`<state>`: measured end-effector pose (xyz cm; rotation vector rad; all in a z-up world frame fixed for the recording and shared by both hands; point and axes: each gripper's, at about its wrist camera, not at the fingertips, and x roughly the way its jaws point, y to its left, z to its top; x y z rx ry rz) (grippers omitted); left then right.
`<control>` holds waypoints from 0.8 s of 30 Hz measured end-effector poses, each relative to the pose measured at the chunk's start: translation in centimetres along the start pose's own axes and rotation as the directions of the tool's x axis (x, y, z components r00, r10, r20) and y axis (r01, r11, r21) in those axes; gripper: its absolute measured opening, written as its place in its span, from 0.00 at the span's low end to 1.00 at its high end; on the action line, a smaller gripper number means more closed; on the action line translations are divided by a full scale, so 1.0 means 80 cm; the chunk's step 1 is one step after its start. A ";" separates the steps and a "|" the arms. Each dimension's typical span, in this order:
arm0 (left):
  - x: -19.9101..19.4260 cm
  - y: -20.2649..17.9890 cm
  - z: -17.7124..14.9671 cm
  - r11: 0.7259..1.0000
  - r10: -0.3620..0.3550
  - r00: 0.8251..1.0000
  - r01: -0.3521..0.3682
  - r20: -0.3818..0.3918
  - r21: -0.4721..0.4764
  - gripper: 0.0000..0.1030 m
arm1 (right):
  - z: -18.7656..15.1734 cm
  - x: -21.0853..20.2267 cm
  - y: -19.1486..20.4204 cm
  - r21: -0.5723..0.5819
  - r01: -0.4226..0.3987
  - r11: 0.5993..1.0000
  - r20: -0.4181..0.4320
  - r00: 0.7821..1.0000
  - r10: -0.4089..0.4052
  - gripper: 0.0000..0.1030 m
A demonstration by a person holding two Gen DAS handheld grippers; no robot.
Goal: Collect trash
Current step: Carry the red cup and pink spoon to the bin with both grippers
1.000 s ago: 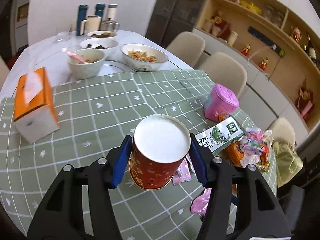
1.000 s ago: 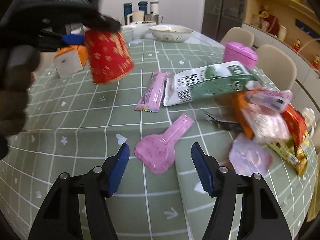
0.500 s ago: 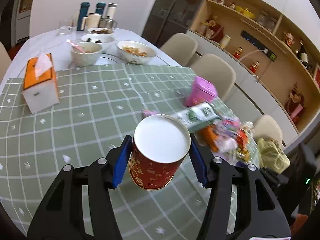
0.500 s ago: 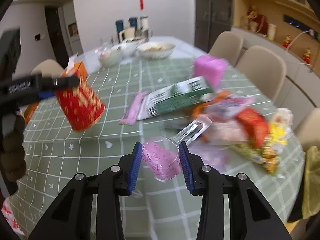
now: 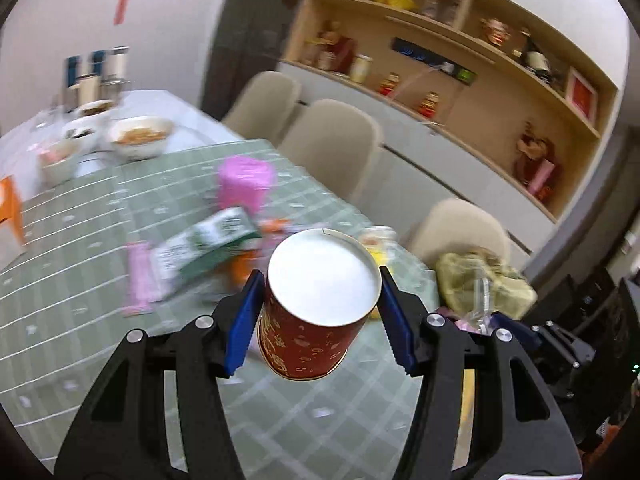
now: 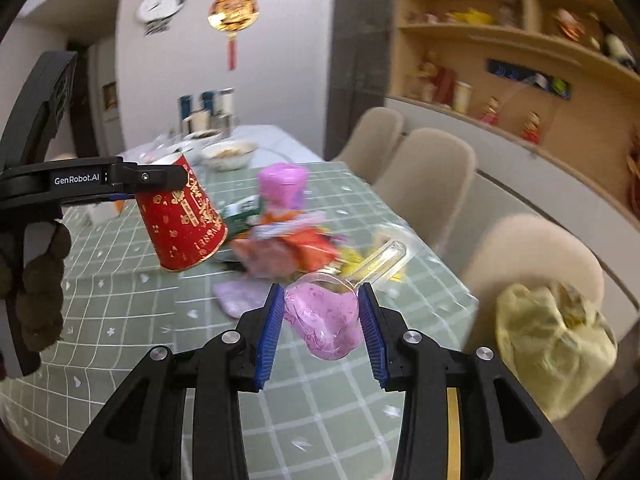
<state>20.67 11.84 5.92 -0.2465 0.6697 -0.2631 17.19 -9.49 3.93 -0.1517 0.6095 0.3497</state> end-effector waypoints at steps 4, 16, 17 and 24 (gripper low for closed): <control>0.036 -0.086 0.018 0.994 -0.081 0.997 0.081 0.006 0.076 0.52 | -0.008 -0.027 -0.079 0.065 0.071 0.995 0.006 0.997 -0.071 0.35; 0.183 -0.332 0.049 0.916 -0.357 0.928 0.370 -0.108 0.155 0.52 | -0.039 -0.106 -0.326 0.221 0.312 0.924 0.055 0.942 -0.331 0.35; 0.204 -0.352 0.049 0.912 -0.369 0.920 0.385 -0.129 0.142 0.52 | -0.040 -0.108 -0.340 0.227 0.323 0.919 0.055 0.938 -0.343 0.35; 0.304 -0.440 0.049 0.898 -0.390 0.895 0.422 -0.216 0.123 0.52 | -0.049 -0.122 -0.448 0.258 0.422 0.869 0.062 0.890 -0.451 0.35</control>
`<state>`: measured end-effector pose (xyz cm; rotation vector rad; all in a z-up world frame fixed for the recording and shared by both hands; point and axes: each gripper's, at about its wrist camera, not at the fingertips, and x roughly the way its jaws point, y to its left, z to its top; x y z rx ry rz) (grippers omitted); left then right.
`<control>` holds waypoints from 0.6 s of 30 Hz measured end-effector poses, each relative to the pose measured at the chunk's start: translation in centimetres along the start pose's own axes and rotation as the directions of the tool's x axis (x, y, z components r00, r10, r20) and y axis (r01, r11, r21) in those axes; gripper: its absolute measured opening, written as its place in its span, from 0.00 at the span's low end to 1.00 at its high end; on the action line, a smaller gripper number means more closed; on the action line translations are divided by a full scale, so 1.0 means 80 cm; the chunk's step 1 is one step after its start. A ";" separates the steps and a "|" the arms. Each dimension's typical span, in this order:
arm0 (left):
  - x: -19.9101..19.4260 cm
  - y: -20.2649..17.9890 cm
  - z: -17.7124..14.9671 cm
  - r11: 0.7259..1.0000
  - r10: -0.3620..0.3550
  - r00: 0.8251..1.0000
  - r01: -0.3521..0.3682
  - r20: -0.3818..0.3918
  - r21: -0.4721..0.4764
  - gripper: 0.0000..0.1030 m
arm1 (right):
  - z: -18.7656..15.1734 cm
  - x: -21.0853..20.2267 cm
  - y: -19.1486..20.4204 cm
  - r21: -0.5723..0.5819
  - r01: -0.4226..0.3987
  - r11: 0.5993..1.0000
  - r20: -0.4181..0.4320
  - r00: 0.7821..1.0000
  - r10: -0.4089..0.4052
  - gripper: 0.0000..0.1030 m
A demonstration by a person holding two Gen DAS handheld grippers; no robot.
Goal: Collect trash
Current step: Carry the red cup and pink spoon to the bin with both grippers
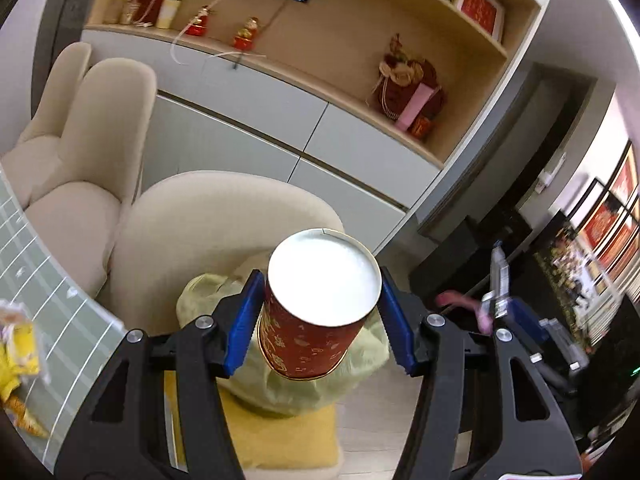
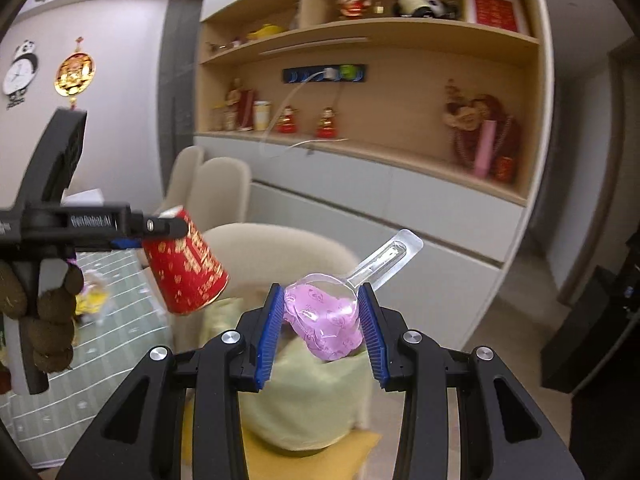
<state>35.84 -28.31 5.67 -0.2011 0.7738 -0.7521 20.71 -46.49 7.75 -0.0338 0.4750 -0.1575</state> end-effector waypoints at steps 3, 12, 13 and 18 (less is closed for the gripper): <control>0.048 -0.014 0.009 1.000 0.009 0.999 -0.009 -0.037 0.010 0.52 | 0.008 0.014 -0.030 0.025 0.016 1.000 -0.003 1.000 -0.016 0.35; 0.174 -0.022 -0.009 0.999 0.028 0.971 -0.022 -0.238 0.029 0.52 | 0.019 0.058 -0.071 0.053 0.022 0.998 -0.013 1.000 -0.021 0.36; 0.190 -0.023 -0.019 0.997 0.056 0.957 -0.039 -0.284 0.067 0.52 | 0.018 0.065 -0.072 0.053 0.017 0.998 -0.020 1.000 -0.016 0.36; 0.217 -0.011 -0.052 0.995 0.065 0.917 -0.028 -0.393 0.099 0.53 | 0.015 0.094 -0.072 0.056 -0.007 0.998 -0.047 0.999 0.009 0.36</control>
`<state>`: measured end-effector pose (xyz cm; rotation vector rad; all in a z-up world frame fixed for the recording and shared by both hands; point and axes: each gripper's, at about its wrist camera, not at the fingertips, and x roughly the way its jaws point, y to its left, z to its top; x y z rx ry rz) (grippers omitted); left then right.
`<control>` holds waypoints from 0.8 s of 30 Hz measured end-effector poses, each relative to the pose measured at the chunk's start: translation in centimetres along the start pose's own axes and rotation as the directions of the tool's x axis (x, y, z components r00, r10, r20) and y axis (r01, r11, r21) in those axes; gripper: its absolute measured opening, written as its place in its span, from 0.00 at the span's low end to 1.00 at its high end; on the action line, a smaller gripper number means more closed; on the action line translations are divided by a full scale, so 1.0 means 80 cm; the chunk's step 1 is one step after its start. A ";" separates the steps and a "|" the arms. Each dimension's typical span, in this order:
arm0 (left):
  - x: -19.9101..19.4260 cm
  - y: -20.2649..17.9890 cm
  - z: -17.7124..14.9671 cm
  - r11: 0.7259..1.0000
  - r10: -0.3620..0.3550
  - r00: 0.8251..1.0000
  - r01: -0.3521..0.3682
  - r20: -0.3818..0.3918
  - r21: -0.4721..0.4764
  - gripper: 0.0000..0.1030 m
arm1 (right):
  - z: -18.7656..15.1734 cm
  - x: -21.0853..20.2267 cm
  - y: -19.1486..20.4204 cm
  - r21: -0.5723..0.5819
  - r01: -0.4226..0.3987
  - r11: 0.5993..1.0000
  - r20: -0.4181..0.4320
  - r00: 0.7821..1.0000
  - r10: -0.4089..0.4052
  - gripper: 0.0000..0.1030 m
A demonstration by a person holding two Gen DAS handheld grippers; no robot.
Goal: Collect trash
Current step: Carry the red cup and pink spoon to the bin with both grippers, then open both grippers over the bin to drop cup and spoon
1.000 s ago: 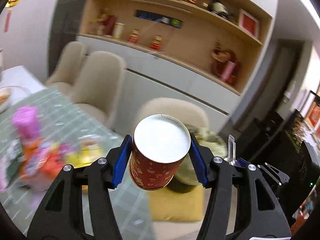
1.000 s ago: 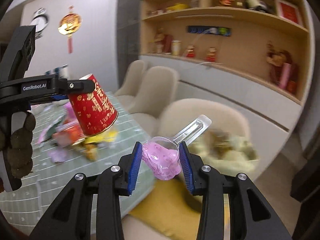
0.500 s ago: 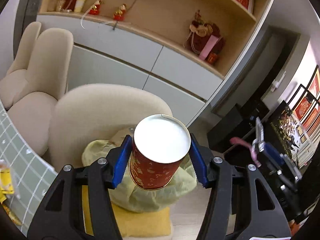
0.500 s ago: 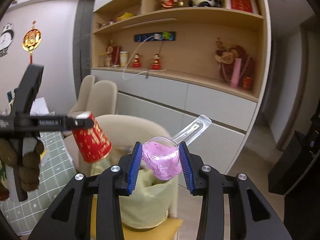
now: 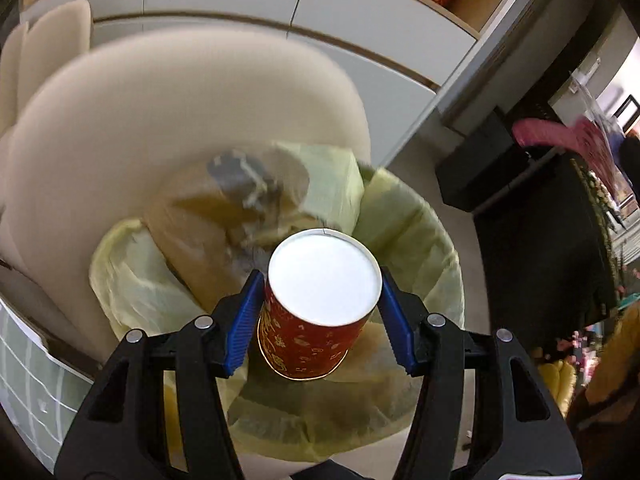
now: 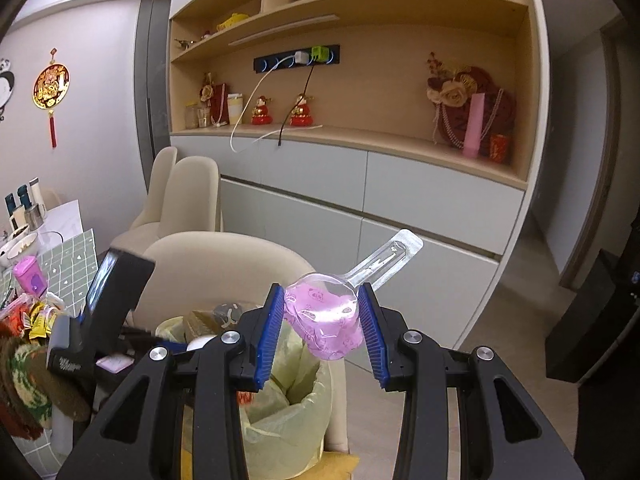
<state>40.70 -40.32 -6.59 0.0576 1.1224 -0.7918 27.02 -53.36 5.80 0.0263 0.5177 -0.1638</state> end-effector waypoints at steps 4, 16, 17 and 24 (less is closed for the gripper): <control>-0.025 0.014 -0.006 0.998 -0.051 0.998 0.053 0.041 -0.037 0.70 | 0.003 0.027 0.005 0.005 -0.040 0.999 -0.027 0.999 0.040 0.36; -0.177 0.061 -0.050 0.978 0.148 0.946 -0.096 0.289 -0.185 0.75 | -0.019 0.120 0.094 0.016 -0.289 0.957 -0.201 0.937 0.286 0.36; -0.183 0.067 -0.058 0.974 0.166 0.943 -0.110 0.289 -0.199 0.75 | -0.025 0.130 0.103 0.017 -0.308 0.951 -0.228 0.925 0.303 0.36; -0.230 0.113 -0.136 0.917 0.329 0.908 -0.240 0.261 -0.320 0.75 | -0.072 0.185 0.130 0.014 -0.333 0.943 -0.422 0.853 0.307 0.36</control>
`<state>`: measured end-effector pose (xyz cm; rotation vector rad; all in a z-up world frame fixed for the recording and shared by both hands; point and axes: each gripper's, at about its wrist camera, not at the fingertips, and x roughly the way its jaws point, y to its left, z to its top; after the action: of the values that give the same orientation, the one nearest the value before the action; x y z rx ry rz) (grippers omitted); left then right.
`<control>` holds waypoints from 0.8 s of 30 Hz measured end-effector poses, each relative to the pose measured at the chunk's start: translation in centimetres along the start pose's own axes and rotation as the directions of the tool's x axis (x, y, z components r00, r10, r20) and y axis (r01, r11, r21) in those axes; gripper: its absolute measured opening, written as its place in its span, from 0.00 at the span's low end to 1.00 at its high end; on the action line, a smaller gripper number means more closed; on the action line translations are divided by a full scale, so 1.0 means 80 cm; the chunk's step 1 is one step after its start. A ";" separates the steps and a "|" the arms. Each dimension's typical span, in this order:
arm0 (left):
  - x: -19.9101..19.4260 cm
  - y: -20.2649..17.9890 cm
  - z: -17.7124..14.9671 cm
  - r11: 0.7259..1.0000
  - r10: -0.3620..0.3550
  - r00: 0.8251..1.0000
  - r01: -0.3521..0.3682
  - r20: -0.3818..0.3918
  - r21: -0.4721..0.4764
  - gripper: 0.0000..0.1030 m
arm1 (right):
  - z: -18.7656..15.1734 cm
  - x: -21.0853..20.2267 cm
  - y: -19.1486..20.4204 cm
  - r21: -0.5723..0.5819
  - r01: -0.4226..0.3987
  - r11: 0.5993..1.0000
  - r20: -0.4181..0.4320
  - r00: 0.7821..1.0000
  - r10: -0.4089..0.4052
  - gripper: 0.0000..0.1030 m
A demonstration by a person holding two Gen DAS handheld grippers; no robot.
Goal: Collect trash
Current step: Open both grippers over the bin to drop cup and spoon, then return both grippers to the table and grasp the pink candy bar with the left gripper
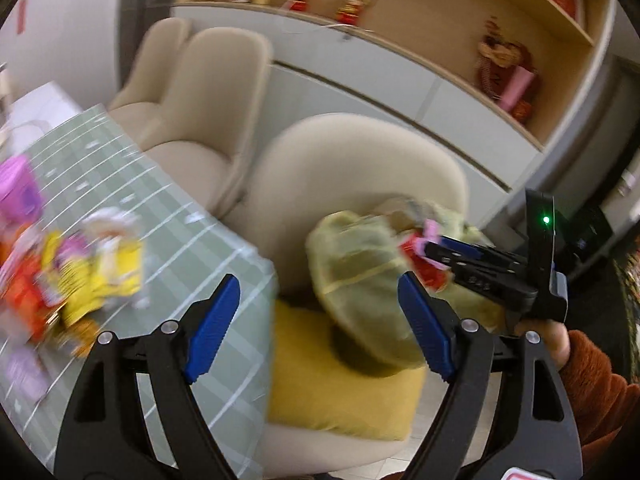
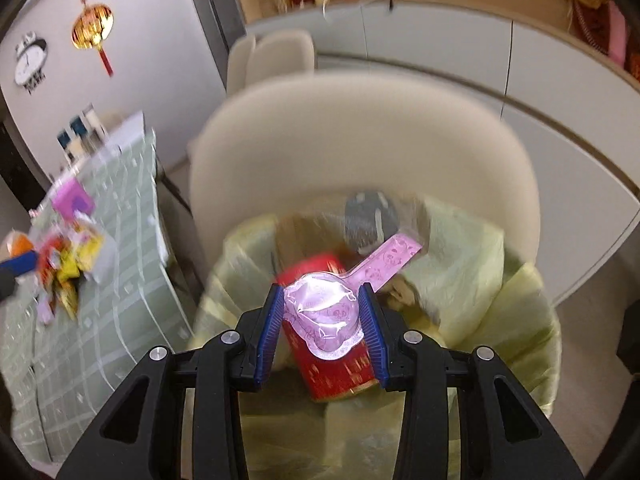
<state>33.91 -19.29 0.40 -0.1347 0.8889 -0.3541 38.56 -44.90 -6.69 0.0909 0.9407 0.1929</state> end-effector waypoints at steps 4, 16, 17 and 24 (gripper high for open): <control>-0.021 0.051 -0.029 0.995 0.065 0.998 -0.065 -0.001 -0.080 0.75 | -0.011 0.006 -0.009 0.008 0.031 0.999 -0.036 0.999 -0.030 0.36; -0.119 0.167 -0.086 0.975 0.181 0.982 -0.174 0.045 -0.136 0.75 | -0.039 -0.069 0.030 0.094 0.123 0.988 0.134 0.982 -0.135 0.63; -0.125 0.173 -0.089 0.974 0.190 0.980 -0.181 0.052 -0.139 0.75 | -0.042 -0.075 0.037 0.096 0.132 0.987 0.147 0.979 -0.145 0.64; -0.179 0.249 -0.120 0.961 0.227 0.970 -0.208 0.088 -0.184 0.75 | -0.066 -0.125 0.122 0.055 0.088 0.995 0.198 0.975 -0.097 0.65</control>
<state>23.07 4.72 -0.29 -0.2131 0.8169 -0.0619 27.33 -37.38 -0.28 0.1063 0.7467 0.0742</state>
